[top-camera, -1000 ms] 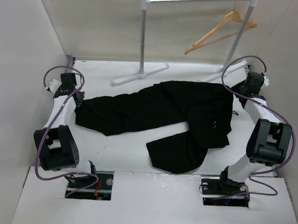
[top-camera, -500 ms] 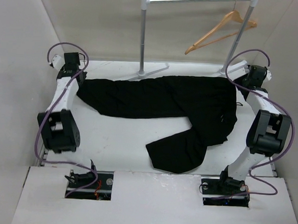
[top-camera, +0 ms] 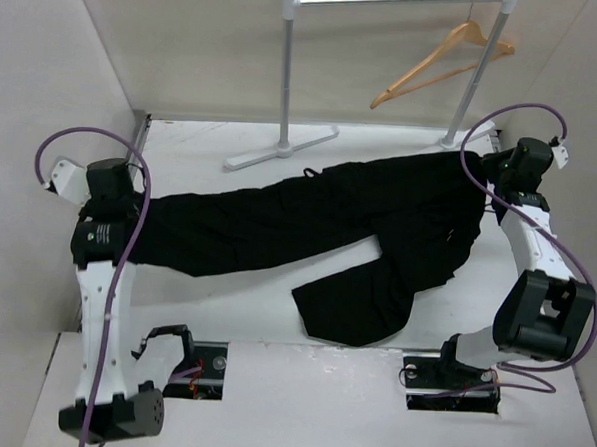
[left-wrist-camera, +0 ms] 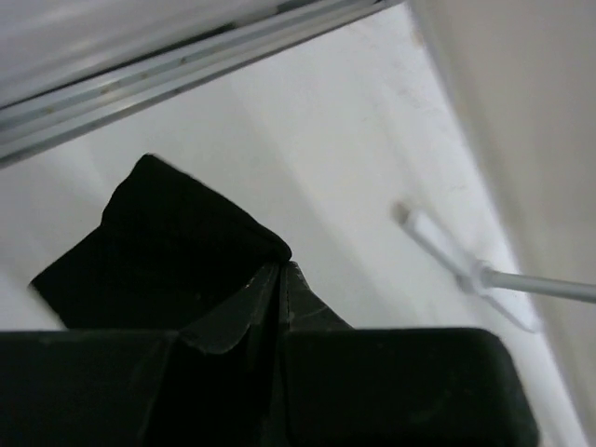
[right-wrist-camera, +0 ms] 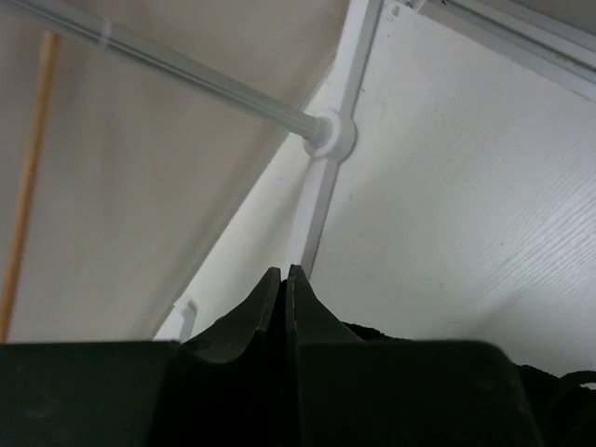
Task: Place the trousers on the hanger
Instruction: Flatten out the trousers at the center of the board.
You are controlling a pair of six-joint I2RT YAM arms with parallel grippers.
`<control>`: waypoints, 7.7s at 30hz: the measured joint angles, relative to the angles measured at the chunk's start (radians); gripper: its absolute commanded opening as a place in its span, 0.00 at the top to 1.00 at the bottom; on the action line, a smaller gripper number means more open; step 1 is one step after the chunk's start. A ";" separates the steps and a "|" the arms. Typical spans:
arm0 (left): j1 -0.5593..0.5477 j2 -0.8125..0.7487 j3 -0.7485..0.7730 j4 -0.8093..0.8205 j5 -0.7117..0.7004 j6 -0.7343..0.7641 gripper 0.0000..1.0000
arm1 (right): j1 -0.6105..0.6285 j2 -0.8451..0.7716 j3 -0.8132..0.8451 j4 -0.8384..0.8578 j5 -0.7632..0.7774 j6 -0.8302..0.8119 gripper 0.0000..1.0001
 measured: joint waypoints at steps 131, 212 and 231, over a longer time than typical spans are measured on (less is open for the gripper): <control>0.262 0.463 -0.225 -0.029 -0.049 0.135 0.43 | 0.173 -0.571 -0.531 -0.435 0.046 0.013 0.77; 0.254 0.859 -0.001 -0.029 -0.191 0.013 1.00 | 0.174 0.221 -0.084 -0.175 0.015 -0.105 0.36; 0.196 0.766 -0.034 0.085 -0.100 0.058 0.98 | 0.039 0.425 0.080 -0.191 -0.156 -0.024 0.99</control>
